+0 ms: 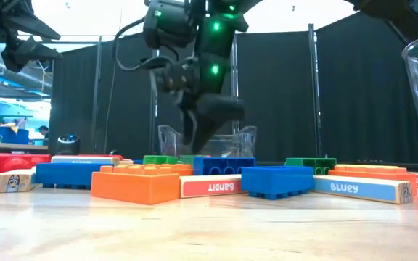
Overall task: Sort blocks by size
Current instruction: Put the 2-stud green game piece into the bottom right transparent bin
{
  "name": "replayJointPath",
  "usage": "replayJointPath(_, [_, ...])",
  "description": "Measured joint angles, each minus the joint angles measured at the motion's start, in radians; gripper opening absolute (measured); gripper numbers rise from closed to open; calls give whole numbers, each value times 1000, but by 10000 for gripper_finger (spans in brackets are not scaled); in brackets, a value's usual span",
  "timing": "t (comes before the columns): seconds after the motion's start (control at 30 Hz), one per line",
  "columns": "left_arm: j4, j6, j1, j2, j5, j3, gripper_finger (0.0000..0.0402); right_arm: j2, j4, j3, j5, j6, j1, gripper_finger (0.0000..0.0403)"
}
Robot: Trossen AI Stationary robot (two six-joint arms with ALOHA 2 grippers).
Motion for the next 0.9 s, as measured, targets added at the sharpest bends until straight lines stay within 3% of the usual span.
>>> replayJointPath(0.17, [0, 0, 0, 0, 0, 0, 245, -3, -112, 109, -285, 539, -39, 234])
replayJointPath(0.27, [0, 0, 0, 0, 0, 0, 245, 1, -12, 117, -371, 660, -27, 252])
replayJointPath(0.5, [0, 0, 0, 0, 0, 0, 245, 7, 127, 105, -153, 701, 11, 290])
replayJointPath(0.67, [0, 0, 0, 0, 0, 0, 245, 13, 201, 82, -135, 717, 5, 300])
replayJointPath(0.9, [0, 0, 0, 0, 0, 0, 245, 82, 169, 75, -168, 782, 9, 298])
